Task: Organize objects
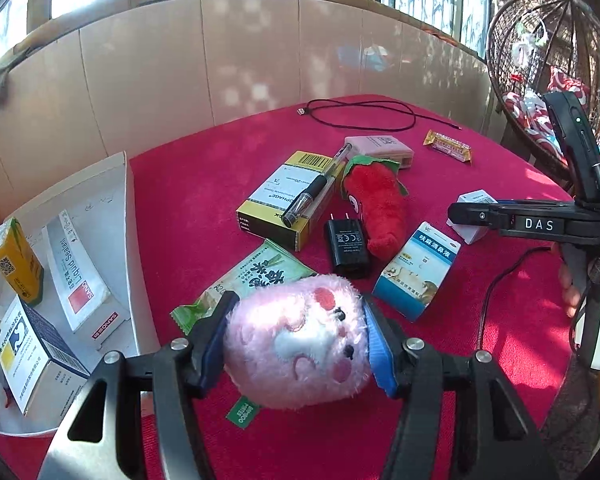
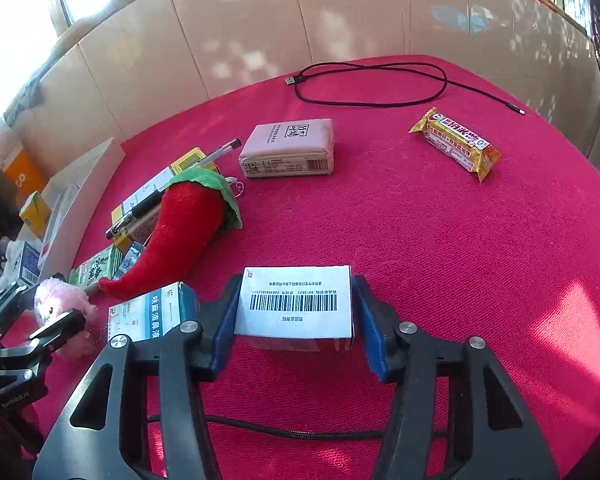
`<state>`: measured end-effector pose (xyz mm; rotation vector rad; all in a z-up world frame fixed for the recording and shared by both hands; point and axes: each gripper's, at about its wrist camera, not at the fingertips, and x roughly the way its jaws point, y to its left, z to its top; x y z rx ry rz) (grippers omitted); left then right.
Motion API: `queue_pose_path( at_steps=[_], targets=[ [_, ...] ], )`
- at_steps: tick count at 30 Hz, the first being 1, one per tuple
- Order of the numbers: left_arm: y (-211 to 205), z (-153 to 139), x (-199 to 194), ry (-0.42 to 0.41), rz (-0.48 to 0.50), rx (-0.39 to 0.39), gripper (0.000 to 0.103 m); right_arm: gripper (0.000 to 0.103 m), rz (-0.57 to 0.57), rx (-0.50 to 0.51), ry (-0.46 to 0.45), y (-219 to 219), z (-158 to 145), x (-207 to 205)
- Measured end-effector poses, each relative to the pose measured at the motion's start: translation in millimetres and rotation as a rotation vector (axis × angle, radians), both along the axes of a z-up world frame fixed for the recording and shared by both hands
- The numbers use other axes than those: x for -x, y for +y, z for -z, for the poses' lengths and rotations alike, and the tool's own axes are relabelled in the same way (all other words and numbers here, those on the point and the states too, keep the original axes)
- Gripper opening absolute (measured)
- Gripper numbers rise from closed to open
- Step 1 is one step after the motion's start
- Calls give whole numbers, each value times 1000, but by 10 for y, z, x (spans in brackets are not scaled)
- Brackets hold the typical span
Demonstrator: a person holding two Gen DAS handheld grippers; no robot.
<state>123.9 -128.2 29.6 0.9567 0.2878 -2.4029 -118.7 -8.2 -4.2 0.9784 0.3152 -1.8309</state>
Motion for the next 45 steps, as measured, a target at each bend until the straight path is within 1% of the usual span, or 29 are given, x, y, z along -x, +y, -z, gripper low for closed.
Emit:
queue_pose_path(
  at_steps=[4,9,13,17,21,26,34,40,45],
  targets=[
    [105,-125,-55,47,5,33,60,52,16,18,2,64,-55,1],
    [194,-235,-93,85,10,71,60,52,20,50,6,106,-163,-30],
    [165,-332,-179,118,-21,89,60,52,30,76,8,131,-246,-37],
    [46,-463,-367,184,-80,71,60,52,33,109,8,159,-338,-34],
    [-10,-517,-495,228,-113,46,60,52,15,123,-6,153,-385,-81],
    [-3,-575,-560,253,-118,55,60,52,-27,134,32,104,-494,-217],
    [1,-689,-723,315,-133,43,60,52,-89,183,82,67,-797,-408],
    [-6,-763,-868,352,-154,46,60,53,-133,211,93,30,-948,-550],
    [-34,-781,-974,370,-175,45,60,53,-165,216,108,-31,-1019,-664]
  ],
)
